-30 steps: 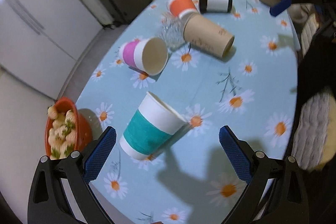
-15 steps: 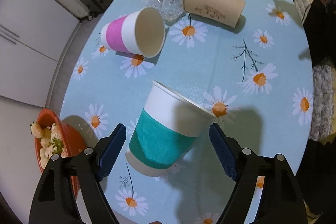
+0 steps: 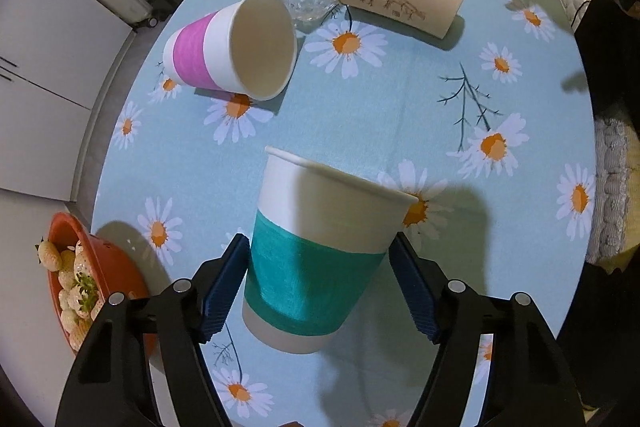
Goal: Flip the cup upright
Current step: 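Close the left gripper on the teal-and-white cup and lift it, then carry the cup toward the right gripper and lower it near the table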
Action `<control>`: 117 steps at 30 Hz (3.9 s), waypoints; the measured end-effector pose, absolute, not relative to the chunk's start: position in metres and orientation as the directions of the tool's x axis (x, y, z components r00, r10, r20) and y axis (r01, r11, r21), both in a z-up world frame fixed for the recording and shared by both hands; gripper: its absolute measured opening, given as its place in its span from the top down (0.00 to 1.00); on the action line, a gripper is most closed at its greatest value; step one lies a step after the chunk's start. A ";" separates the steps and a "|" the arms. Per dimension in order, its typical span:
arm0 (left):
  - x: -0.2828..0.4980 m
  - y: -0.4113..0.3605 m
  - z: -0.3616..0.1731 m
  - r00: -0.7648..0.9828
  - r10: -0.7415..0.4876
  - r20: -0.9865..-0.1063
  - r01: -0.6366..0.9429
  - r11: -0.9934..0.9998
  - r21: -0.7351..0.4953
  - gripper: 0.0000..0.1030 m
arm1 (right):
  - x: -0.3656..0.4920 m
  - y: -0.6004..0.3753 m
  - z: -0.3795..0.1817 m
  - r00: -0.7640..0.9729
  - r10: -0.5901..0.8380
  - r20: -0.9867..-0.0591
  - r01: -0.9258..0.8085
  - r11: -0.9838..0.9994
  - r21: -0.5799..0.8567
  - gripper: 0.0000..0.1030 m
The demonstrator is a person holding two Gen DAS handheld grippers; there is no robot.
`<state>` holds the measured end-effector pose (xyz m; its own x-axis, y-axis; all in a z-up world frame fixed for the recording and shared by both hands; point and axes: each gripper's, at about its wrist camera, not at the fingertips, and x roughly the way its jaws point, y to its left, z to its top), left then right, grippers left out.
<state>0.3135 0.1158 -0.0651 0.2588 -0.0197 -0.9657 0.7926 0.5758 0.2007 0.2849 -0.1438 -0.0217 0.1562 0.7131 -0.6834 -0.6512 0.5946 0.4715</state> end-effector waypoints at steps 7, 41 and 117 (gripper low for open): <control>0.297 0.107 -0.044 0.273 -0.033 -0.961 0.744 0.640 0.190 0.32 | 0.284 -0.155 -0.019 0.147 0.739 -0.657 -0.633 0.581 0.511 0.05; 0.205 0.024 0.012 0.506 -0.253 -0.825 -0.006 0.955 -0.297 0.32 | 0.262 -0.225 -0.012 0.163 0.784 -0.599 -0.579 0.568 0.585 0.05; 0.158 0.058 -0.017 0.560 -0.405 -0.723 -0.298 0.715 -0.632 0.20 | 0.249 -0.175 -0.008 0.115 0.678 -0.726 -0.522 0.663 0.536 0.05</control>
